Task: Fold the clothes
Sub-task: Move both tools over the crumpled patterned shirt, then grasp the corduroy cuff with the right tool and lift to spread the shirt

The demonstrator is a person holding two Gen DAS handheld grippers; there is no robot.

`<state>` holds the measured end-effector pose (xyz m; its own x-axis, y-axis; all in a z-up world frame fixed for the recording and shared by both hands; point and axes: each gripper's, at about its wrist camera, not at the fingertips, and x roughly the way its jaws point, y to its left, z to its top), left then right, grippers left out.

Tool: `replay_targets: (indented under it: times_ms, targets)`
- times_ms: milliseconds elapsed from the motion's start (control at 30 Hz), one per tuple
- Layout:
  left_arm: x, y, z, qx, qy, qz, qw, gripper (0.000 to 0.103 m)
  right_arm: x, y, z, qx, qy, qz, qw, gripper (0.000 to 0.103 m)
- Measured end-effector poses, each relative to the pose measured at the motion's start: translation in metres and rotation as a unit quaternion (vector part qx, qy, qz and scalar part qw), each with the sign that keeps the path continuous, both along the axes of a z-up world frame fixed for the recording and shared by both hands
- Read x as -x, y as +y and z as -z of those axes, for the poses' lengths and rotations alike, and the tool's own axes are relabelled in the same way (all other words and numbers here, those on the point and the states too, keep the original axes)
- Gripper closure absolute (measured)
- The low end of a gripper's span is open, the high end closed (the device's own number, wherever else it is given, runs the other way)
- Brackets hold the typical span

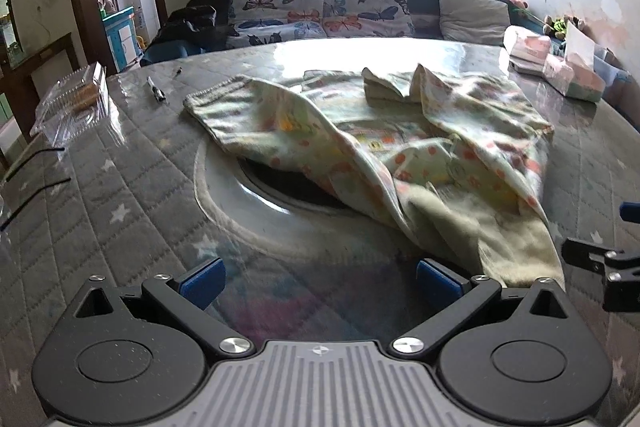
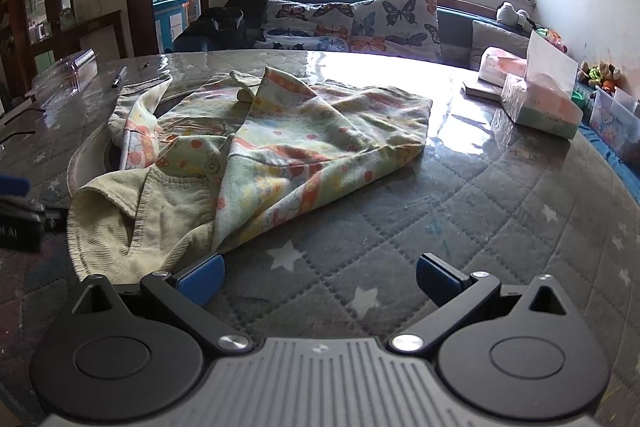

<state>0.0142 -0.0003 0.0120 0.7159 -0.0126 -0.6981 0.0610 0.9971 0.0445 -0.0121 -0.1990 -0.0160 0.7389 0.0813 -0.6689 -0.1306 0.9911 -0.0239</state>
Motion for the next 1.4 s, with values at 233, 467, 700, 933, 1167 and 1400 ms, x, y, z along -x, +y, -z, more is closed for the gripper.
replay_targets:
  times_ms: [233, 467, 700, 933, 1167, 1400]
  targets:
    - [-0.024, 0.009, -0.016, 0.006, -0.019, -0.009, 0.9998, 0.000, -0.020, -0.007, -0.017, 0.014, -0.009, -0.019, 1.000, 0.000]
    - [-0.059, 0.010, -0.024, 0.012, -0.035, -0.015, 0.9992, 0.000, -0.076, -0.002, -0.039, -0.005, -0.013, -0.048, 0.999, 0.004]
    - [-0.086, 0.009, -0.018, 0.030, -0.032, -0.013, 0.9990, 0.000, -0.135, 0.035, -0.057, 0.025, -0.058, -0.108, 0.992, 0.015]
    - [-0.098, 0.008, -0.010, 0.040, -0.020, -0.007, 0.9990, 0.000, -0.186, 0.078, -0.055, 0.043, -0.073, -0.168, 0.982, 0.028]
    - [-0.104, 0.012, -0.005, 0.045, -0.012, -0.006, 0.9989, 0.000, -0.229, 0.103, -0.021, 0.089, -0.026, -0.192, 0.977, 0.037]
    - [-0.108, 0.013, -0.002, 0.047, -0.008, -0.008, 0.9988, 0.000, -0.250, 0.107, -0.003, 0.119, -0.011, -0.181, 0.976, 0.069]
